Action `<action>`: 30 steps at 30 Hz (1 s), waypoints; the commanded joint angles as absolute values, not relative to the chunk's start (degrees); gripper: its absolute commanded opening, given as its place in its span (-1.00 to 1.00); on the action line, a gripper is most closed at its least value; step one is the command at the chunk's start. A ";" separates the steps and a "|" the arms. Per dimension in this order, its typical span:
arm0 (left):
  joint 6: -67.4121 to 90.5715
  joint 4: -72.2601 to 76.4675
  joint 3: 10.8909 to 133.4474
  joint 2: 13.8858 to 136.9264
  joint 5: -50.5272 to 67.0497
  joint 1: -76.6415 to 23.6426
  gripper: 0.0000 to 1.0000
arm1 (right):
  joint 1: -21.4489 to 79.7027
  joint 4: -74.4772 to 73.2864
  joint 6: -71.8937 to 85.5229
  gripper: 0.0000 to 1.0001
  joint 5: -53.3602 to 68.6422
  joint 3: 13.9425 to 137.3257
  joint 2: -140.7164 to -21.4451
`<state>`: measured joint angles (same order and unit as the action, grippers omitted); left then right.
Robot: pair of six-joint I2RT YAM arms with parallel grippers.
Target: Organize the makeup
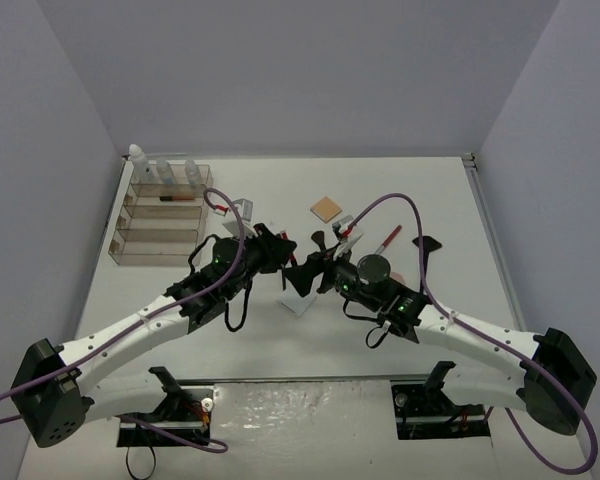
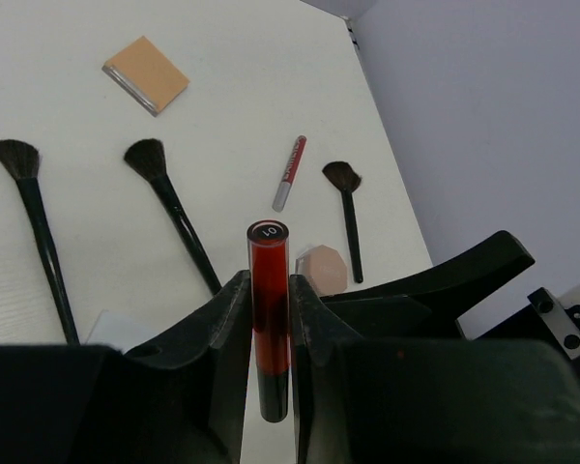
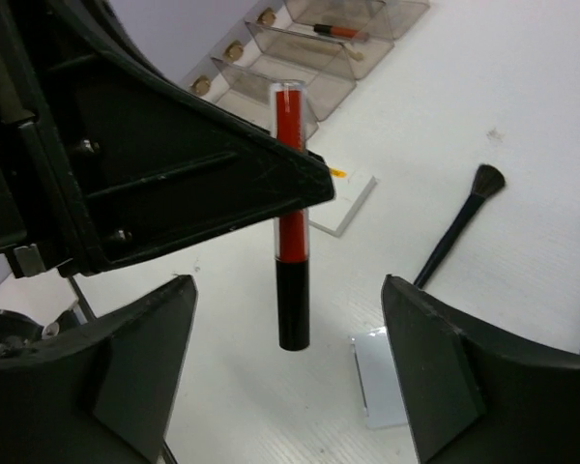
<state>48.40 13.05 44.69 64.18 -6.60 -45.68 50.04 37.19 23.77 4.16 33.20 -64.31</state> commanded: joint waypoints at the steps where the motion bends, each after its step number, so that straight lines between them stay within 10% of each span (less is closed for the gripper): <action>1: 48.08 12.69 48.68 63.38 -13.36 -43.57 -1.00 | 50.19 33.56 22.45 0.82 -6.12 36.53 -63.05; 16: 70.94 11.44 58.72 84.17 -0.77 6.19 -1.00 | 45.06 13.85 21.54 1.00 -27.35 36.16 -53.22; 30: 76.35 0.71 88.19 112.44 -3.26 10.99 -0.99 | 39.34 10.25 19.04 1.00 -26.28 34.40 -50.45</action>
